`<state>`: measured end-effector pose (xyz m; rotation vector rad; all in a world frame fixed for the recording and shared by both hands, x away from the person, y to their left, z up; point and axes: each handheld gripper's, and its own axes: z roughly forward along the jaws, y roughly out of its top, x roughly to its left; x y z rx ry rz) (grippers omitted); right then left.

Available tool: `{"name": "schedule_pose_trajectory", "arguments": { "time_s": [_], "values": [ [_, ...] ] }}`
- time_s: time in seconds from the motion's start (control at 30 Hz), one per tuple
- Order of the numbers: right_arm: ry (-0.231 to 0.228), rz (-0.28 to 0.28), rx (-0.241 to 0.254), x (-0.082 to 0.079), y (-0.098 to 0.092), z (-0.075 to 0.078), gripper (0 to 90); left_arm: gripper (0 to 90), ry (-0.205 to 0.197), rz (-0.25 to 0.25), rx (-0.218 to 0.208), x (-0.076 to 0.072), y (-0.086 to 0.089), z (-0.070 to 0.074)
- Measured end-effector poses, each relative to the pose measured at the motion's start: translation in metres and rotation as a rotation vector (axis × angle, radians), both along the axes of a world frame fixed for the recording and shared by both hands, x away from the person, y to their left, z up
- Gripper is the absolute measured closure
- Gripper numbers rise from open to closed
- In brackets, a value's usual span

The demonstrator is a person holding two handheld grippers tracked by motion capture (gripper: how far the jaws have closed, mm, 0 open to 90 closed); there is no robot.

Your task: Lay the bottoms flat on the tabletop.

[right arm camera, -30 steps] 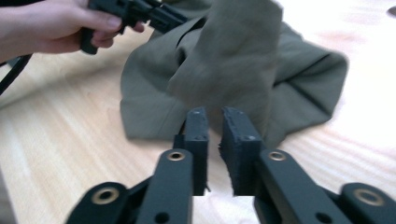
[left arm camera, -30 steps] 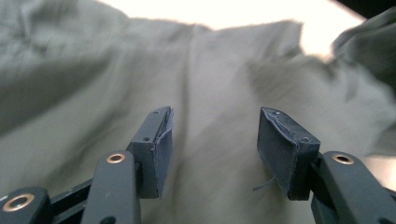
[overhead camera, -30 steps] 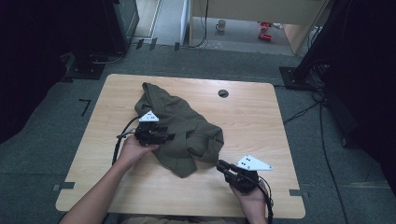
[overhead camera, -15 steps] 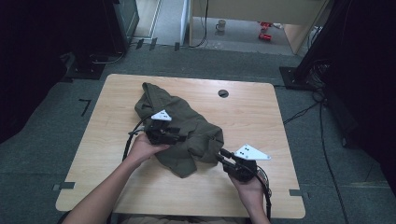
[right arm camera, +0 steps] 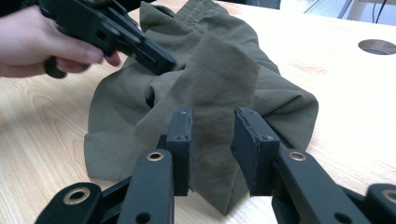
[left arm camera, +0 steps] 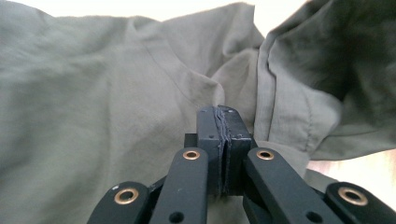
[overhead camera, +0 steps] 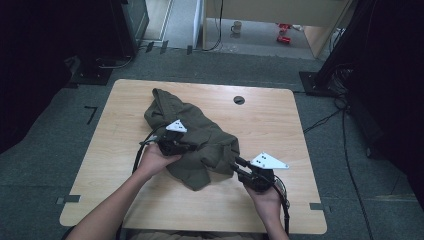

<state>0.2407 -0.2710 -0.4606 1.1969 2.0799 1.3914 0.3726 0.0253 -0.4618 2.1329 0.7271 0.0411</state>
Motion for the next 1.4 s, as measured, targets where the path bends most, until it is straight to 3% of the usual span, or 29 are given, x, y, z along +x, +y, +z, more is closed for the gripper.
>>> {"name": "schedule_pose_trajectory", "arguments": {
  "time_s": [0.3,0.4,0.53,0.8,0.93,1.1,1.27,1.4],
  "values": [
    [-0.009,-0.004,-0.004,0.001,-0.002,0.004,68.2,89.6,-0.067,0.105,-0.100,-0.023,0.045,0.032],
    [-0.013,-0.001,-0.012,0.003,-0.001,0.006,68.1,89.5,-0.083,0.131,-0.111,-0.033,0.061,0.037],
    [-0.016,0.008,-0.014,0.006,0.001,0.009,67.8,89.5,-0.098,0.158,-0.092,-0.044,0.084,0.040],
    [-0.027,0.021,-0.025,0.011,0.006,0.015,67.7,89.2,-0.076,0.234,-0.060,-0.059,0.135,0.032],
    [-0.030,0.032,-0.036,0.015,0.011,0.019,67.7,89.0,-0.060,0.268,-0.060,-0.067,0.152,0.028],
    [-0.041,0.054,-0.046,0.022,0.021,0.025,67.2,88.9,-0.054,0.289,-0.039,-0.075,0.165,0.018],
    [-0.045,0.079,-0.050,0.028,0.033,0.031,66.5,87.7,-0.022,0.313,-0.031,-0.080,0.177,0.007],
    [-0.048,0.104,-0.056,0.034,0.044,0.031,66.1,78.4,-0.031,0.315,-0.028,-0.084,0.182,0.004]
  ]
}}
